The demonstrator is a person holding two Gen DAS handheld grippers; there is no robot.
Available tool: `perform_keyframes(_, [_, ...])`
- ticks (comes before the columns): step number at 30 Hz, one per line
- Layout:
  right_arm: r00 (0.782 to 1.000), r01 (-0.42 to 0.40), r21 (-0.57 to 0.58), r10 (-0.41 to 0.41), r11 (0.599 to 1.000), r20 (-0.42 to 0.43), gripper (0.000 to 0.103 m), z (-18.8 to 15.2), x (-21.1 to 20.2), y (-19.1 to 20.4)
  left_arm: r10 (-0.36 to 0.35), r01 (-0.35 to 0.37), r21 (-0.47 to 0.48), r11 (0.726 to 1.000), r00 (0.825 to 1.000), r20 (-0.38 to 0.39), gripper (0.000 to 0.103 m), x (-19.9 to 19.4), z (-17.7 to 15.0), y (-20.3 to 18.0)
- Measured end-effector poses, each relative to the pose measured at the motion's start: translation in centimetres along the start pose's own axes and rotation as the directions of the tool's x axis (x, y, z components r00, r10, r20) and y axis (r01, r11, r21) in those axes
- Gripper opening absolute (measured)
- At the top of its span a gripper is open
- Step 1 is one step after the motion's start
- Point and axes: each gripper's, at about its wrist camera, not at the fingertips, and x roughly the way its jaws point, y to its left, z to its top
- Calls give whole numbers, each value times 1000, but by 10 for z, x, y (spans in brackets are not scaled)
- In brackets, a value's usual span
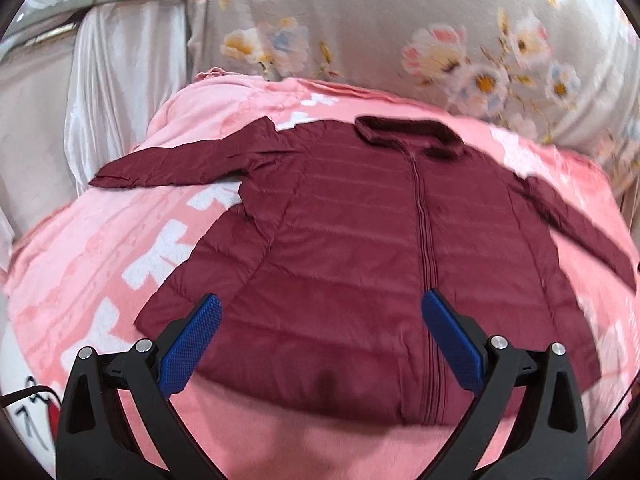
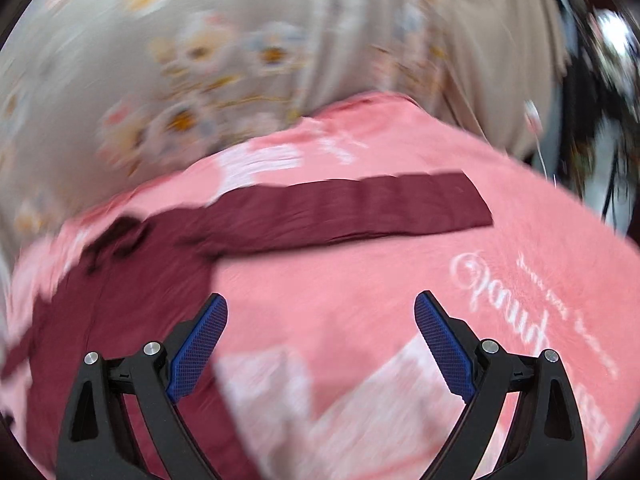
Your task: Fold large clothes
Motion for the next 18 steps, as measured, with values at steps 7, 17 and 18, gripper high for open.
perform_keyframes(7, [994,106,254,-98,961,-43,93,41,77,-99,74,-72,33,997,997,-38,98,25,14,3])
perform_keyframes(17, [989,146,387,-131,910,-63,77,55,139,-148,-4,5,21,1000,997,-81,98,62,21,-6])
perform_keyframes(18, [988,152,388,-137,909,-65,66,56,142,-149,-6,8,27,1000,998,-68,98,62,22,-7])
